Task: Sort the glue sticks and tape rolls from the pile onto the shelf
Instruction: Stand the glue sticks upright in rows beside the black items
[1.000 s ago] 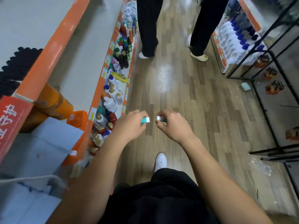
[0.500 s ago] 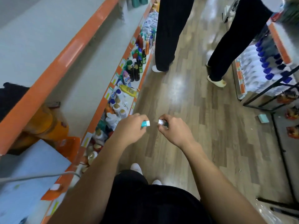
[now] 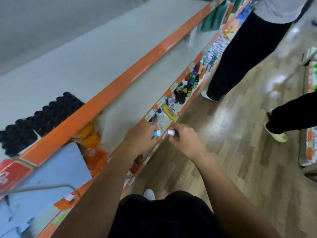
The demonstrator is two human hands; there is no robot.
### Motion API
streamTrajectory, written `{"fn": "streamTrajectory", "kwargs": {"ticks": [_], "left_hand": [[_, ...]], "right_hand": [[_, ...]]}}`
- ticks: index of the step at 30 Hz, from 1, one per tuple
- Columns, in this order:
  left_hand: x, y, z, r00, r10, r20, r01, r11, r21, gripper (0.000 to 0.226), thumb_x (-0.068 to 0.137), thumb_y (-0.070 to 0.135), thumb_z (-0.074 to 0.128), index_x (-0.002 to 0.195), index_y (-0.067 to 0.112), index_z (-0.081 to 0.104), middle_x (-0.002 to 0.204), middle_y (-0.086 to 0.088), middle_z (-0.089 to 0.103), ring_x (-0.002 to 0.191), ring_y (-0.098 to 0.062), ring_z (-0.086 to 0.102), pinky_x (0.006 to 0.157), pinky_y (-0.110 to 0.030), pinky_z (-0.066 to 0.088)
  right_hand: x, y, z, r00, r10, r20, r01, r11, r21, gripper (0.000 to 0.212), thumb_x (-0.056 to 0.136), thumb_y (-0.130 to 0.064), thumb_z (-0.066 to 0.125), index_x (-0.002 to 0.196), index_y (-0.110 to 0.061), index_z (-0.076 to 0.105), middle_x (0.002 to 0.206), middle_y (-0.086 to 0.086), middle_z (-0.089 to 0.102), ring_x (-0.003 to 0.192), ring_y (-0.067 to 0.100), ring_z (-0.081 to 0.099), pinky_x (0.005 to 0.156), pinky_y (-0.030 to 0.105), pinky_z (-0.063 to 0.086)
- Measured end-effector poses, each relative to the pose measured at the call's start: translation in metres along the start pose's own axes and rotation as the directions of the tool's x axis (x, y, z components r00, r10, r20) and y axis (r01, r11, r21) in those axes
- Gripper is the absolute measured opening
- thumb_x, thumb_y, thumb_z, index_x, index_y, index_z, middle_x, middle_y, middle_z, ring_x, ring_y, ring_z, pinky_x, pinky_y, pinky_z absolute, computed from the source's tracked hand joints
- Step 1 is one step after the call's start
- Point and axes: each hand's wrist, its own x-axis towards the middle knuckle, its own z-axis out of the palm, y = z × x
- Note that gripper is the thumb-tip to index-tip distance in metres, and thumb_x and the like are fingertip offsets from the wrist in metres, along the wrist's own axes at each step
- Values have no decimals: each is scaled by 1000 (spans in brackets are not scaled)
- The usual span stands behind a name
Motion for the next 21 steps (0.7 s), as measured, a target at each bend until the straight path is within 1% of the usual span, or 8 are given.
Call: {"fn": "streamTrajectory", "kwargs": {"ticks": [2, 4, 6, 8, 9, 15, 19, 21], "left_hand": [[-12, -12, -7, 994, -105, -27, 105, 994, -33, 27, 83, 30, 56, 109, 30, 61, 111, -1, 62, 102, -28, 60, 79, -37, 49], [-18, -21, -10, 988, -145, -42, 145, 989, -16, 28, 82, 30, 57, 110, 31, 60, 110, -1, 62, 101, -28, 60, 78, -38, 50], [-59, -35, -15, 934, -331, -133, 328, 944, -48, 26, 83, 26, 57, 109, 29, 59, 106, -1, 60, 97, -27, 59, 69, -35, 46], [-69, -39, -12, 933, -321, -164, 317, 947, -55, 25, 84, 23, 57, 109, 27, 59, 104, -3, 61, 96, -28, 59, 66, -35, 46], [-83, -39, -11, 915, -365, -174, 359, 931, -67, 26, 85, 23, 57, 110, 25, 59, 105, -4, 61, 97, -28, 59, 68, -37, 49], [-166, -21, 9, 764, -612, -205, 597, 791, -132, 34, 86, 26, 59, 121, 26, 57, 119, -3, 63, 106, -29, 59, 77, -37, 48], [-208, -7, 0, 688, -679, -255, 666, 731, -147, 34, 90, 26, 56, 124, 24, 57, 114, -4, 61, 104, -28, 60, 77, -37, 50], [-222, -3, -14, 662, -686, -303, 686, 717, -126, 30, 93, 26, 52, 123, 25, 56, 108, -2, 60, 99, -26, 60, 76, -37, 50]], "right_hand": [[14, -11, 8, 993, -97, 64, 99, 995, -31, 21, 91, -33, 58, 110, -24, 62, 106, 2, 64, 96, 24, 60, 75, 41, 53], [25, -18, 8, 984, -150, 93, 155, 986, -56, 23, 92, -35, 56, 110, -22, 61, 103, 5, 64, 94, 26, 60, 74, 42, 53], [34, -47, 21, 914, -319, 252, 343, 937, -58, 24, 93, -34, 55, 111, -20, 61, 103, 6, 65, 94, 28, 61, 75, 40, 53], [38, -53, 23, 906, -350, 240, 377, 923, -76, 24, 92, -33, 56, 112, -20, 61, 106, 6, 65, 97, 28, 61, 78, 38, 51], [37, -61, 29, 881, -401, 250, 429, 901, -69, 24, 91, -34, 56, 111, -22, 60, 107, 5, 65, 98, 28, 61, 79, 38, 51], [0, -93, 59, 713, -607, 351, 630, 774, 59, 25, 91, -33, 61, 114, -28, 56, 108, -1, 66, 95, 23, 62, 72, 33, 48], [-20, -113, 68, 609, -706, 360, 714, 687, 140, 20, 93, -33, 58, 112, -28, 54, 108, -1, 65, 98, 24, 59, 73, 35, 50], [-25, -129, 64, 578, -738, 348, 740, 654, 156, 18, 94, -35, 56, 111, -28, 53, 107, -3, 64, 98, 22, 57, 74, 39, 51]]}}
